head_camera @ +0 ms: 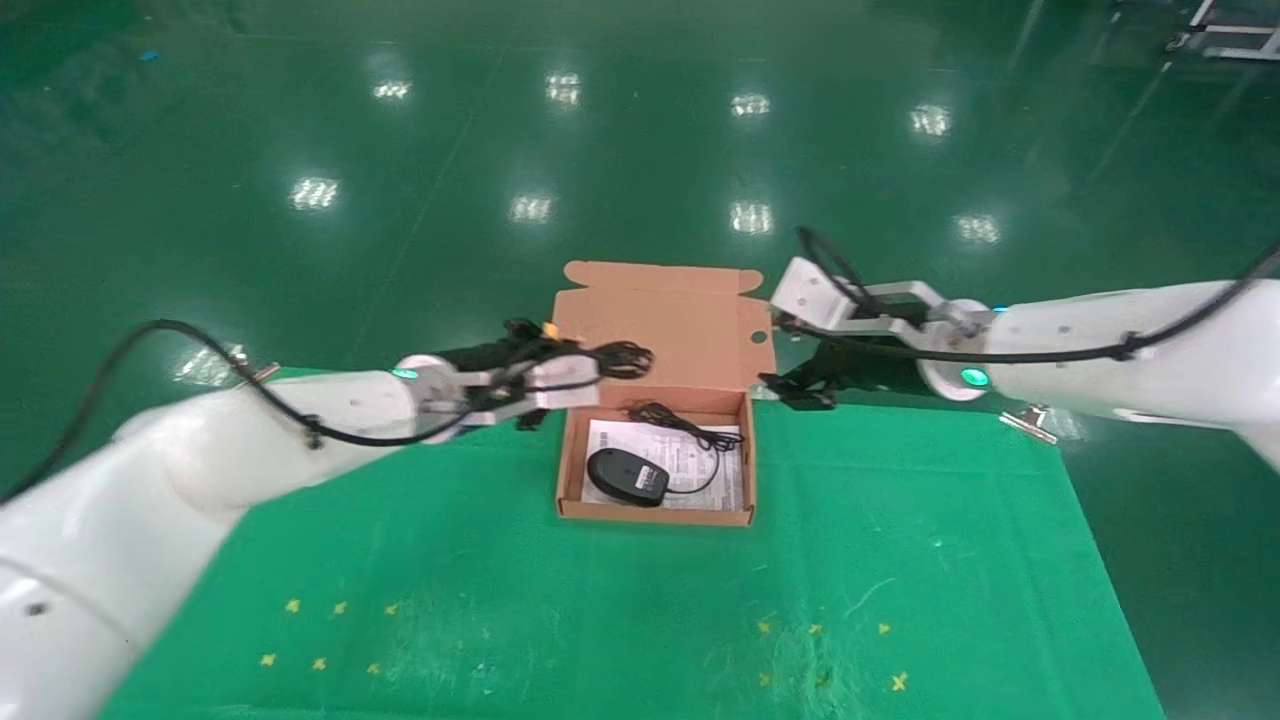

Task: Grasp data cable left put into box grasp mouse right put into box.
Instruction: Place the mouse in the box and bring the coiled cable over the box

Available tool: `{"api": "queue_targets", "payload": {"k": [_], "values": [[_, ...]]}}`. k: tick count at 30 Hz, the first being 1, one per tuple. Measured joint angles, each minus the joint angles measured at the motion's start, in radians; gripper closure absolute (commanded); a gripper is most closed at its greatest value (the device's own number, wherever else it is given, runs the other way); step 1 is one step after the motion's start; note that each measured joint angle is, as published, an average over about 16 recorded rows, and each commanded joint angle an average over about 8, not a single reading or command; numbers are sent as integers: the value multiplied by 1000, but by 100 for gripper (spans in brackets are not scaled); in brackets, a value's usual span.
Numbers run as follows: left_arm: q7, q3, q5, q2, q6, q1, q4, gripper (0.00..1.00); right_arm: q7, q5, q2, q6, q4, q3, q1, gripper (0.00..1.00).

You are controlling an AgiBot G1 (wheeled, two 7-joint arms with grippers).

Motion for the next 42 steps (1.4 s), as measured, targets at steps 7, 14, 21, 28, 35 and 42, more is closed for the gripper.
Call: {"api": "queue_targets", "payload": {"k": [7, 14, 21, 28, 35, 42], "values": [[124, 53, -124, 50, -23, 21, 47, 100, 80, -47, 91, 10, 111, -17, 9, 0], [187, 141, -255, 57, -44, 33, 39, 100, 149, -92, 157, 24, 200, -28, 13, 0], [203, 226, -355, 59, -74, 27, 36, 82, 198, -130, 195, 36, 258, -37, 15, 0], [198, 274, -410, 59, -92, 16, 40, 0, 222, -152, 209, 43, 284, -42, 16, 0], [195, 283, -421, 57, -93, 13, 38, 0, 226, -156, 210, 44, 287, -44, 16, 0], [186, 276, -420, 43, -92, 10, 29, 0, 222, -155, 210, 47, 286, -41, 20, 0]]}}
